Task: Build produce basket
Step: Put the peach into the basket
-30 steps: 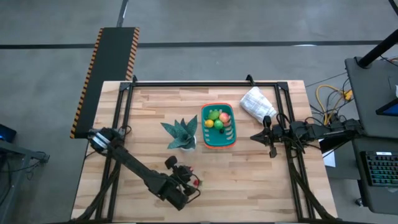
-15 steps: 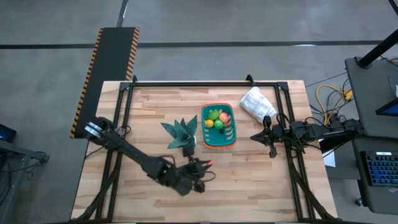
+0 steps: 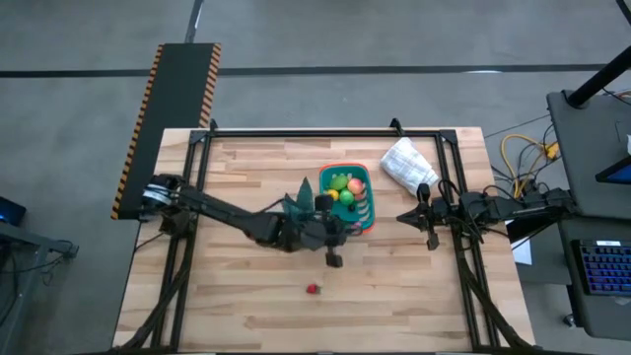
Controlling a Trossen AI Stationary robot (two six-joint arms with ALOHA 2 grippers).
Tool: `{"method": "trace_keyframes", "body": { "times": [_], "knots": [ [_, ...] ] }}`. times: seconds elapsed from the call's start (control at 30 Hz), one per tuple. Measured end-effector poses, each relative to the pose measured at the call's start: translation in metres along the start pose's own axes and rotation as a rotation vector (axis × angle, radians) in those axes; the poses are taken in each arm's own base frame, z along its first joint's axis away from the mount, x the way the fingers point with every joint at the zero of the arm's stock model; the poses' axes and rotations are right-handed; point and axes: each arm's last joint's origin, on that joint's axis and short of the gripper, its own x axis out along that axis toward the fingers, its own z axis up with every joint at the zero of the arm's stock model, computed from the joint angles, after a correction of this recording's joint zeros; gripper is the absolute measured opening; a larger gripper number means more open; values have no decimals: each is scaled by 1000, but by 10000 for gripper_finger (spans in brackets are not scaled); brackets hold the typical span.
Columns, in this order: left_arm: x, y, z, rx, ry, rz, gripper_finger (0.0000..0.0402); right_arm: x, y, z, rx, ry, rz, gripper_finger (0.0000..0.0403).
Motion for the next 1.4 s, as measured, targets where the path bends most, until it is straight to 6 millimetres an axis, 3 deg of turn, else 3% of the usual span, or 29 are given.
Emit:
{"method": "trace_keyframes", "body": {
  "times": [0.23, 0.37, 0.5, 0.63, 0.83, 0.97, 1.1, 1.4],
  "knots": [
    [-5, 9, 31, 110, -54, 6, 24, 0, 0, 0, 0, 0, 0, 9],
    [-6, 25, 51, 156, -53, 30, 25, 0, 0, 0, 0, 0, 0, 9],
    [-4, 57, 69, 190, -29, -6, 25, 0, 0, 0, 0, 0, 0, 9],
    [0, 105, 79, 127, 12, -82, 25, 0, 0, 0, 0, 0, 0, 9],
    [13, 172, 53, -45, 162, -123, 25, 0, 0, 0, 0, 0, 0, 9],
    [24, 194, 30, -73, 261, -96, 25, 0, 0, 0, 0, 0, 0, 9],
    [42, 196, 11, -96, 322, -126, 25, 0, 0, 0, 0, -1, 0, 9],
    [81, 180, -22, -80, 393, -234, 25, 0, 0, 0, 0, -1, 0, 9]
  ]
}}
